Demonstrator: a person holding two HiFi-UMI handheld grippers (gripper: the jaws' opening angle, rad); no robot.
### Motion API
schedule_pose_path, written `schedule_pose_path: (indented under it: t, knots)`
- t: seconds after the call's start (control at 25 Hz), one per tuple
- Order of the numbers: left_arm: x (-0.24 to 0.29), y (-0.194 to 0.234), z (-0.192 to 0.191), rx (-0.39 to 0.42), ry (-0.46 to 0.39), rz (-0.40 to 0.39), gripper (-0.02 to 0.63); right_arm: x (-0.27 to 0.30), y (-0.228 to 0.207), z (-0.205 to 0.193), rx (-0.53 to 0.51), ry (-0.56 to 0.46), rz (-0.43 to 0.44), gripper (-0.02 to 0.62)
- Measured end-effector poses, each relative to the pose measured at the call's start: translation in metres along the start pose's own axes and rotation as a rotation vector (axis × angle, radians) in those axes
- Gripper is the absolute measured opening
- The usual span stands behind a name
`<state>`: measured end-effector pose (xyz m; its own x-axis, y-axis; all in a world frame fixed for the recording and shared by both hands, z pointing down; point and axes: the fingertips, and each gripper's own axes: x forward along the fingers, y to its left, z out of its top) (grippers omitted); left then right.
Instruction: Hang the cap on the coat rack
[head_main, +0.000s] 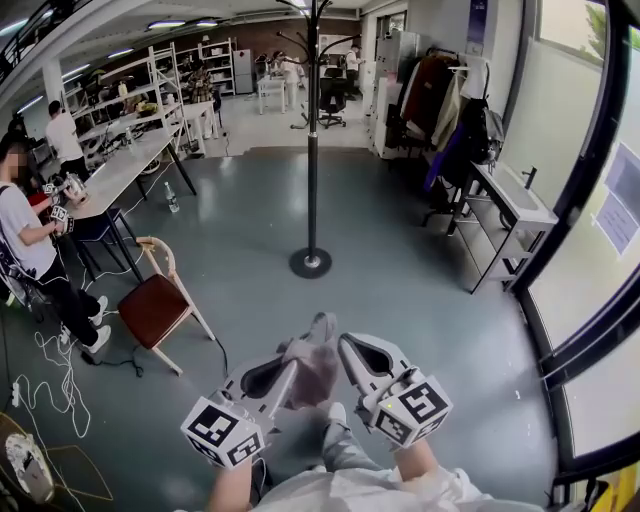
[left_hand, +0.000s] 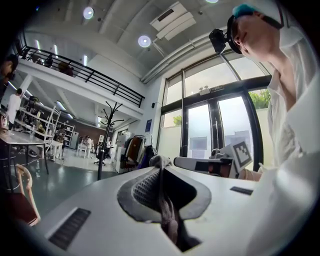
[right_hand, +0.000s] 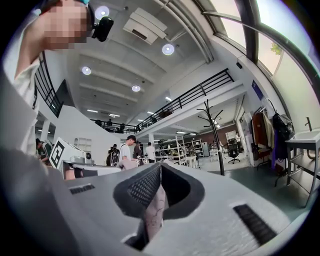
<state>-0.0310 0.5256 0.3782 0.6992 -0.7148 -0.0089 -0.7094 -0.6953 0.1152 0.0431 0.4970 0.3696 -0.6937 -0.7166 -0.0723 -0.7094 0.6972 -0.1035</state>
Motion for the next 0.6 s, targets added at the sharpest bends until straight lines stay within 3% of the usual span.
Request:
schedule_pose_path:
  t: [0.28,0.6]
  knots:
    - [0.031,0.03,0.016,0.014,-0.035,0.037,0.028,0.03,-0.031,-0.003,-0.024,0.025,-0.001,0.005]
    - [0.094,0.074,0.032,0.025,-0.04,0.051,0.028,0.081,-0.095,0.005,-0.054,0.038,-0.008,0.005]
